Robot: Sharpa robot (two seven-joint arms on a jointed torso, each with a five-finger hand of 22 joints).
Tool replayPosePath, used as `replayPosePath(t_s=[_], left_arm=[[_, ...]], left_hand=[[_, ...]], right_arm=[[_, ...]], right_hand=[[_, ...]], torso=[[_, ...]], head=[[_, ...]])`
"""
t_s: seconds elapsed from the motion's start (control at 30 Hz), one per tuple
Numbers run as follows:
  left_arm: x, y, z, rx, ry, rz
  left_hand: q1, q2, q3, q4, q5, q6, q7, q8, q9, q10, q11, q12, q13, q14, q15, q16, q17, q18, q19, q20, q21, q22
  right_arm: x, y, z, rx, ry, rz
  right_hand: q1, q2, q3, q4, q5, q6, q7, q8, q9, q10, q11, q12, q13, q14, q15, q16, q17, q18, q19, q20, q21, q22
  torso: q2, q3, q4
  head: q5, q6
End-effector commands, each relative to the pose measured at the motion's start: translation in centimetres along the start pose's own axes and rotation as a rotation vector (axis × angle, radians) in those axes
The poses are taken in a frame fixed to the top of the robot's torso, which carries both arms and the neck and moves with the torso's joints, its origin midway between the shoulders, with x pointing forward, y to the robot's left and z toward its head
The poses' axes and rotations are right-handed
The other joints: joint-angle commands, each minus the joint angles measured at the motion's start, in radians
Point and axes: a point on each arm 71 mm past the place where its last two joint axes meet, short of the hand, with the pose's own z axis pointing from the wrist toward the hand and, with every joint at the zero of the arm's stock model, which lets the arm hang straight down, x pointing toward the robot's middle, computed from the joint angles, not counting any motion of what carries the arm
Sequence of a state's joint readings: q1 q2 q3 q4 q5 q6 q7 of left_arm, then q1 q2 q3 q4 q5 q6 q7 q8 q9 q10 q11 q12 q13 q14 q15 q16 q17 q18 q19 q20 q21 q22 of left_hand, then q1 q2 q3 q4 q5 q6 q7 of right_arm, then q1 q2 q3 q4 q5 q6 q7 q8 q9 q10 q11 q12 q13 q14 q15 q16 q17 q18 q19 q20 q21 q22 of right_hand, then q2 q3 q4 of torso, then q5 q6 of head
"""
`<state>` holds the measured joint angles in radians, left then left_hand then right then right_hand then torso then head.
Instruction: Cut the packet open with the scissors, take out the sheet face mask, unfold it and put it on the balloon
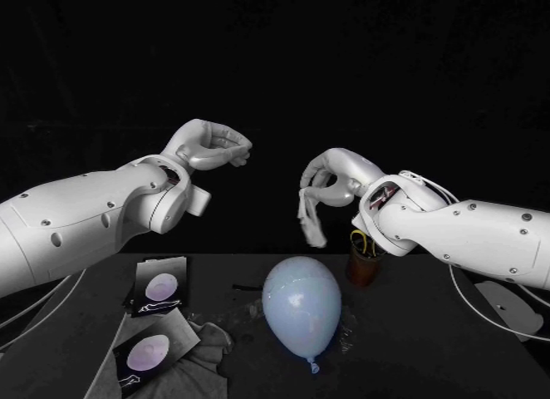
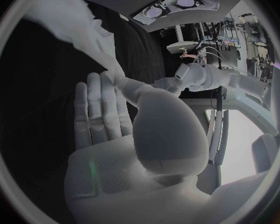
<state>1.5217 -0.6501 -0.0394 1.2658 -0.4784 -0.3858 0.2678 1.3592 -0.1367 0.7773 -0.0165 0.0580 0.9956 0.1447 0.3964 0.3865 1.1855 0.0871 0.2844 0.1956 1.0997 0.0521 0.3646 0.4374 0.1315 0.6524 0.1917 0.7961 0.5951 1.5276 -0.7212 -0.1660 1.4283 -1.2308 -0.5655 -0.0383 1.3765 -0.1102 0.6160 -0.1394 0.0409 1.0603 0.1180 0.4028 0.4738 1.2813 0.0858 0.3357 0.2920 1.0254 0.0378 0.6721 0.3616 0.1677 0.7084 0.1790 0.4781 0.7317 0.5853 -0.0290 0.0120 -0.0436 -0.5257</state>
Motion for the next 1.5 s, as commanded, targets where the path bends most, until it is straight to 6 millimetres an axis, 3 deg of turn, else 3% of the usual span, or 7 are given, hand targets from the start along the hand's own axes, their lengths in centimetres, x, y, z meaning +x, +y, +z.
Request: replayPosePath(t_s=[0.03, 0.37, 0.5, 0.73, 0.87, 1.1, 1.5], left_arm=[[0.5, -0.1, 0.3, -0.036, 0.093, 0.011], [1.5, 0.4, -0.1, -0.035, 0.09, -0.031], [2.9, 1.7, -1.5, -0.012, 0.087, -0.05], [5.8, 4.6, -4.1, 0.022, 0.084, -0.058], [8.0, 5.8, -5.6, 0.031, 0.118, -0.058], [10.3, 7.2, -7.6, 0.023, 0.14, -0.072], [11.7, 8.8, -7.5, -0.066, 0.137, -0.051]], left_hand=[[-0.008, 0.0, 0.01, 0.0, -0.001, -0.008, 0.002, 0.01, 0.225, 0.013, -0.001, 0.004, 0.004, 0.013, -0.001, -0.004, 0.003, 0.024, 0.007, 0.002, 0.009, 0.004], [-0.023, -0.018, -0.049, 0.027, -0.005, -0.044, 0.006, -0.013, 0.264, -0.017, 0.006, -0.046, -0.002, 0.064, -0.008, 0.007, 0.037, 0.047, 0.039, 0.013, 0.011, 0.001], [-0.074, -0.095, -0.137, 0.087, -0.006, -0.119, 0.029, -0.113, 0.193, -0.039, 0.025, -0.081, -0.021, 0.049, 0.007, 0.006, 0.065, 0.051, 0.056, 0.037, -0.078, -0.066], [-0.001, -0.119, -0.185, 0.121, -0.007, -0.098, 0.039, -0.165, 0.12, -0.043, 0.042, -0.127, -0.065, -0.047, 0.041, -0.12, 0.052, 0.047, 0.03, 0.094, -0.347, -0.256], [0.036, -0.114, -0.18, 0.115, -0.006, -0.078, 0.034, -0.166, 0.106, -0.026, 0.037, -0.139, -0.08, -0.014, 0.034, -0.134, 0.049, 0.054, 0.087, 0.09, -0.387, -0.297], [0.035, -0.12, -0.213, 0.118, -0.008, -0.073, 0.039, -0.178, 0.085, -0.041, 0.046, -0.176, -0.106, 0.003, 0.039, -0.164, 0.047, 0.054, 0.23, 0.037, -0.372, -0.313], [0.022, -0.123, -0.331, 0.166, -0.009, -0.056, 0.037, -0.176, 0.067, -0.04, 0.048, -0.179, -0.119, -0.031, 0.051, -0.225, 0.029, 0.052, 0.25, 0.054, -0.492, -0.408]], right_arm=[[-0.1, 0.8, 0.4, -0.124, 0.037, -0.119], [-1.6, 1.2, 1.2, -0.033, 0.02, -0.103], [-1.7, 1.1, 1.5, 0.048, -0.008, -0.062], [-1.7, 0.9, 1.4, 0.157, -0.032, 0.04], [-1.7, 1.0, 1.0, 0.185, -0.029, 0.073], [-1.3, 1.7, 0.6, 0.209, -0.032, 0.135], [-0.9, 3.0, 0.2, 0.213, -0.078, 0.261]], right_hand=[[0.007, 0.0, 0.003, 0.0, 0.007, 0.005, 0.004, 0.005, 0.002, 0.03, -0.034, -0.001, 0.001, -0.004, -0.003, -0.006, 0.001, 0.009, -0.009, 0.001, 0.004, 0.002], [0.009, 0.0, 0.003, 0.0, 0.007, 0.006, 0.004, 0.005, 0.002, 0.031, -0.034, -0.001, 0.002, -0.003, -0.003, -0.006, 0.002, 0.01, -0.008, 0.0, 0.005, 0.003], [0.011, -0.001, 0.003, -0.001, 0.007, 0.009, 0.002, 0.006, 0.002, 0.036, -0.035, -0.001, 0.005, 0.0, -0.005, -0.005, 0.003, 0.012, -0.005, 0.0, 0.008, 0.008], [0.012, -0.001, 0.005, 0.0, 0.007, 0.011, 0.001, 0.007, 0.003, 0.039, -0.037, -0.002, 0.007, 0.003, -0.006, -0.005, 0.004, 0.012, -0.002, 0.0, 0.013, 0.013], [0.012, -0.001, 0.006, 0.0, 0.008, 0.011, 0.001, 0.007, 0.003, 0.04, -0.037, -0.003, 0.007, 0.003, -0.007, -0.005, 0.005, 0.012, -0.002, 0.0, 0.014, 0.014], [0.012, -0.002, 0.008, 0.0, 0.009, 0.013, 0.0, 0.007, 0.003, 0.042, -0.038, -0.003, 0.009, 0.005, -0.007, -0.004, 0.005, 0.013, -0.001, 0.0, 0.016, 0.017], [0.011, -0.005, 0.016, -0.001, 0.015, 0.016, -0.002, 0.007, 0.003, 0.047, -0.039, -0.007, 0.013, 0.009, -0.008, -0.005, 0.006, 0.013, -0.001, -0.001, 0.022, 0.026]], torso=[[-0.002, 0.0009, 0.001], [-0.003, -0.0018, -0.0007], [-0.001, -0.0012, 0.0027], [0.003, -0.0035, 0.0014], [0.001, -0.0029, 0.0003], [0.001, -0.0009, 0.0007], [0.001, -0.002, 0.0012]], head=[[-0.008, 0.003], [-0.024, 0.017], [-0.031, 0.02], [-0.041, 0.013], [-0.044, 0.006], [-0.039, 0.001], [-0.04, -0.002]])
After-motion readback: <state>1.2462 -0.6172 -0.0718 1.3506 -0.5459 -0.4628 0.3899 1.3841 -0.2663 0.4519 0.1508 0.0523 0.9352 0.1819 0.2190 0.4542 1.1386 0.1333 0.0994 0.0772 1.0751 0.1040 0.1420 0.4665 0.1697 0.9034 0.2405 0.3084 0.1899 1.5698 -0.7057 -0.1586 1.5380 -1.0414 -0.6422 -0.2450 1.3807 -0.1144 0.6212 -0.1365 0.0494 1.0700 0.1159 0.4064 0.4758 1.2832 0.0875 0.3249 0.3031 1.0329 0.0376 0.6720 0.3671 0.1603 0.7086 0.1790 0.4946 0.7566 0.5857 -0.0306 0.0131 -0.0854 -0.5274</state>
